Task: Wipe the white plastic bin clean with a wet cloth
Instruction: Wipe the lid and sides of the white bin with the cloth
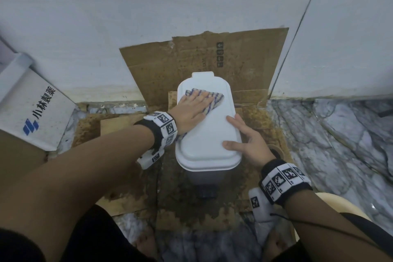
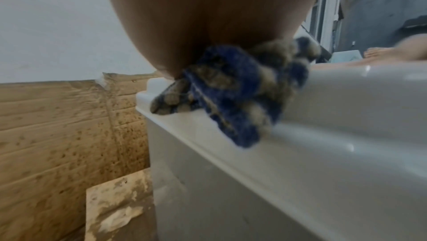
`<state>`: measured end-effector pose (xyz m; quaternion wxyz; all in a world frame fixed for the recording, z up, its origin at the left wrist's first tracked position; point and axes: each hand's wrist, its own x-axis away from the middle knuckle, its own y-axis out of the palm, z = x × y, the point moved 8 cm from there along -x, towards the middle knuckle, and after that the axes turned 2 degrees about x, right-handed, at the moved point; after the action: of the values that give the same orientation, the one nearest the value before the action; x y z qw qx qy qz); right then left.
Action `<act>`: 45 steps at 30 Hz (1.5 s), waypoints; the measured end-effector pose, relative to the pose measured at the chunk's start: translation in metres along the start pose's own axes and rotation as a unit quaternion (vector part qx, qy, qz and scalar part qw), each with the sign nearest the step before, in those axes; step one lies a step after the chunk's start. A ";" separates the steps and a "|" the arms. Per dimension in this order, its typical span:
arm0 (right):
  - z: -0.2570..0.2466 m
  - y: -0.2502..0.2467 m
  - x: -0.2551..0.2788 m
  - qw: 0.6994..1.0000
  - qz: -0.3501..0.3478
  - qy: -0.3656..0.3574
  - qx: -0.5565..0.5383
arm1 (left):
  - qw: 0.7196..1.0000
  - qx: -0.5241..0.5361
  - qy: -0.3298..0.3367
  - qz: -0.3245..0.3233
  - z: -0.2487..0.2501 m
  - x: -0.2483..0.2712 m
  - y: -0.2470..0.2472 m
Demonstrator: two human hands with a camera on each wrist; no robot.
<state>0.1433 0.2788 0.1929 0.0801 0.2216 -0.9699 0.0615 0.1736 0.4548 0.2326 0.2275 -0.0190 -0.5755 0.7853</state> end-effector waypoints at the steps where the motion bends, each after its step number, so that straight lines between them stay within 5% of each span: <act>1: 0.000 0.000 0.000 1.000 0.002 -0.001 -0.005 | 1.000 -0.003 0.007 0.000 0.004 0.006 0.005; 13: 0.014 -0.001 -0.008 0.981 -0.051 0.047 -0.179 | 0.997 -0.048 0.041 0.037 0.051 0.073 0.044; 27: 0.010 0.000 -0.005 0.975 -0.050 0.066 -0.208 | 0.992 -0.100 0.074 0.006 0.061 0.111 0.067; 31: 0.009 -0.001 -0.004 0.982 -0.026 0.071 -0.175 | 0.976 -0.096 0.166 0.107 0.055 0.138 0.060; 36: -0.013 0.001 0.000 0.997 0.043 0.060 0.025 | 0.978 0.105 0.010 0.183 0.009 0.161 0.044; 39: -0.035 0.011 -0.001 0.957 0.078 0.018 0.280 | 0.916 0.258 -0.188 0.245 -0.037 0.174 0.036; 41: -0.048 0.030 -0.002 0.902 0.071 -0.017 0.425 | 0.820 0.401 -0.283 0.294 -0.061 0.182 0.044; 45: -0.068 0.080 -0.004 0.860 0.036 -0.086 0.501 | 0.648 0.601 -0.323 0.340 -0.069 0.181 0.061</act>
<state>0.1205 0.3622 0.2521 -0.1276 0.2012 -0.8185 0.5227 0.0104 0.5706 0.1956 -0.2939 0.1823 0.0323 0.9377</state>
